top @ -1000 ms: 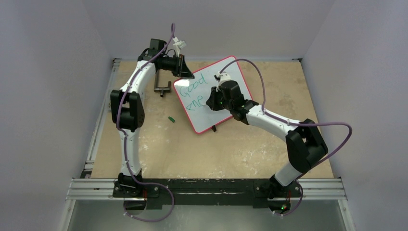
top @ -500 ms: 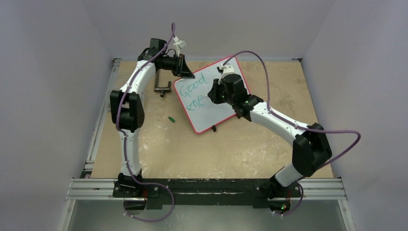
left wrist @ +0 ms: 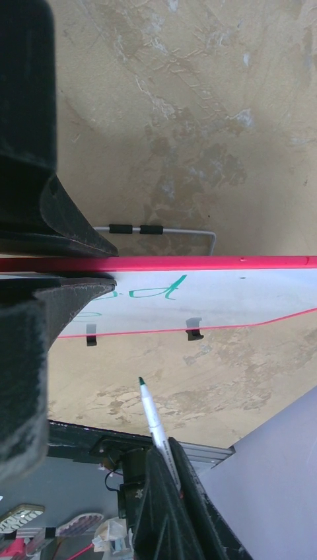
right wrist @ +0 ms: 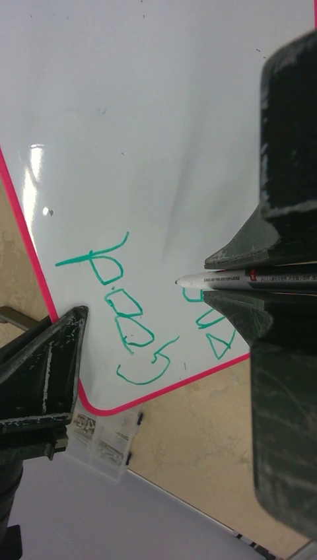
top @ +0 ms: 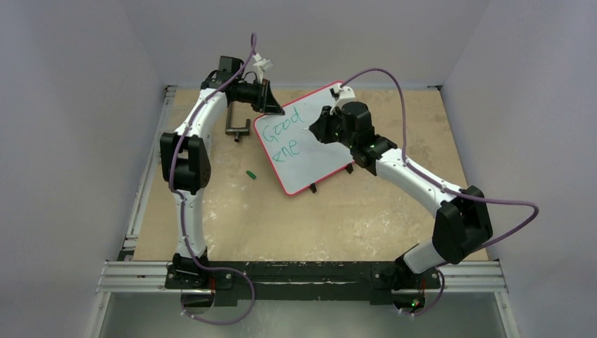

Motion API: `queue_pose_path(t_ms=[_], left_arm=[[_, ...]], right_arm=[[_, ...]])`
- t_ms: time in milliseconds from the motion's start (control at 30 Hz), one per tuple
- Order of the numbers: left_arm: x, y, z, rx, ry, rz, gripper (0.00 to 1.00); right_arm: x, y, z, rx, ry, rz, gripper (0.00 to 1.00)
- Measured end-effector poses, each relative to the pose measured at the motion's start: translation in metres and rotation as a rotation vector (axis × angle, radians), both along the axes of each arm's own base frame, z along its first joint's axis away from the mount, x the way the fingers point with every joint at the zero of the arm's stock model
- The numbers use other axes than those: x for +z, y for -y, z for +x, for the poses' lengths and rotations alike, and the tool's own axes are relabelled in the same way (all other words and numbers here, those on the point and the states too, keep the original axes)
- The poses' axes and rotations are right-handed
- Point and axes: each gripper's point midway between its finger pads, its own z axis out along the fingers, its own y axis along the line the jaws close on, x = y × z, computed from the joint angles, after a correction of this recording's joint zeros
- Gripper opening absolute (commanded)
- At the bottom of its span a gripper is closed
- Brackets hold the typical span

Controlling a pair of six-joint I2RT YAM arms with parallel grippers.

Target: Write a sentence on the whiteboard

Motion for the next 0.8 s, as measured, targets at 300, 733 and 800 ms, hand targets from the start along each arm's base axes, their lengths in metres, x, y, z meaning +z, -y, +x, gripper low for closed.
queue_pose_path(t_ms=[300,733,800], left_arm=[[0.0,0.0,0.0,-0.002,0.005,0.001,0.0],[0.0,0.0,0.0,-0.002,0.004,0.001,0.0],[0.0,0.0,0.0,-0.002,0.005,0.002,0.0]], right_arm=[[-0.01,0.016,0.008,0.003,0.021,0.0,0.0],[-0.026,0.002,0.011,0.082,0.022,-0.012,0.0],[-0.033,-0.001,0.01,0.092,0.007,-0.016,0.0]])
